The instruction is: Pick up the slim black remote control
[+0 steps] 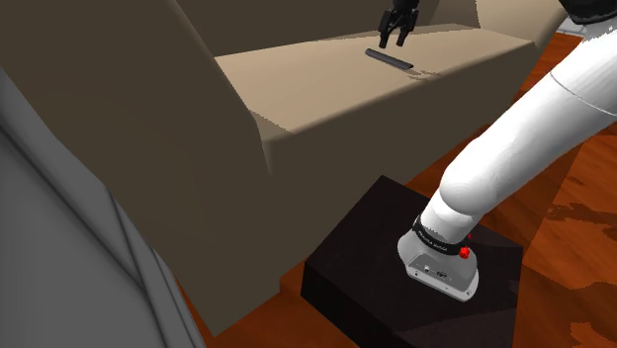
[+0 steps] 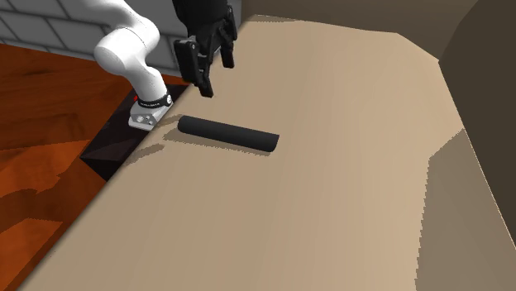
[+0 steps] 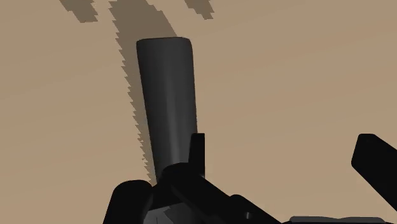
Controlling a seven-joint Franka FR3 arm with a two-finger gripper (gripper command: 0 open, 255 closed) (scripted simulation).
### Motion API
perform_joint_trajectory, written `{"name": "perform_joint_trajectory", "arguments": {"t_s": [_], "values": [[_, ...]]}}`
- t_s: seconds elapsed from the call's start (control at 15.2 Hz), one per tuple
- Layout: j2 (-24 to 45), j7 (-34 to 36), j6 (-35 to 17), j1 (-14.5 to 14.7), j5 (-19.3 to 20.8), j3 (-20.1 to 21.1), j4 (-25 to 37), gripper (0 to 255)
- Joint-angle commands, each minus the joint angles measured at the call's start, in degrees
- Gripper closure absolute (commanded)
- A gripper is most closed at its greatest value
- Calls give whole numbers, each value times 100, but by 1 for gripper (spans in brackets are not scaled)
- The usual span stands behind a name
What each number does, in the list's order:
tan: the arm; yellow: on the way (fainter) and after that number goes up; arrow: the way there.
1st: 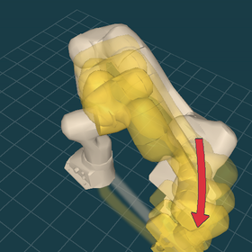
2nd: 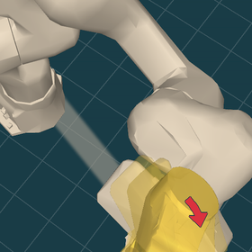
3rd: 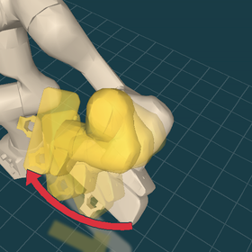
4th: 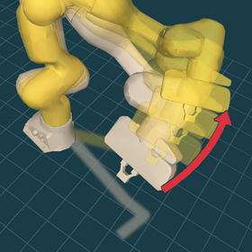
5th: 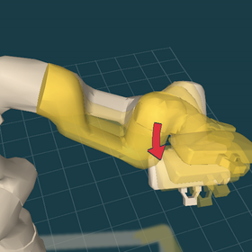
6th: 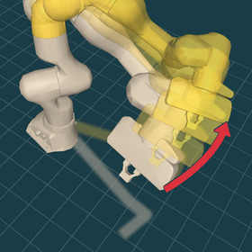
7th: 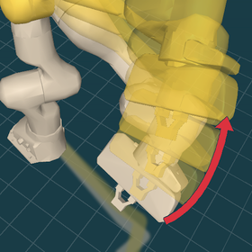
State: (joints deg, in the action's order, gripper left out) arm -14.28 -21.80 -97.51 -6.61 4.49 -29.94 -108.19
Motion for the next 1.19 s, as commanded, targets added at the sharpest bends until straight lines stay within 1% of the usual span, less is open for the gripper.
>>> {"name": "perform_joint_trajectory", "arguments": {"t_s": [0.0,0.2,0.26,0.73,0.86,0.92,1.12], "values": [[465,-326,73,-51,-218,-278,407,0],[1197,-831,213,-210,-630,-651,1014,0],[1345,-928,248,-261,-720,-706,1138,0],[1297,-933,-300,-265,-695,-686,552,0],[1296,-934,-344,-265,-695,-686,507,0],[1305,-937,-337,-266,-700,-687,521,255],[1306,-940,-341,-267,-701,-689,518,255]]}}
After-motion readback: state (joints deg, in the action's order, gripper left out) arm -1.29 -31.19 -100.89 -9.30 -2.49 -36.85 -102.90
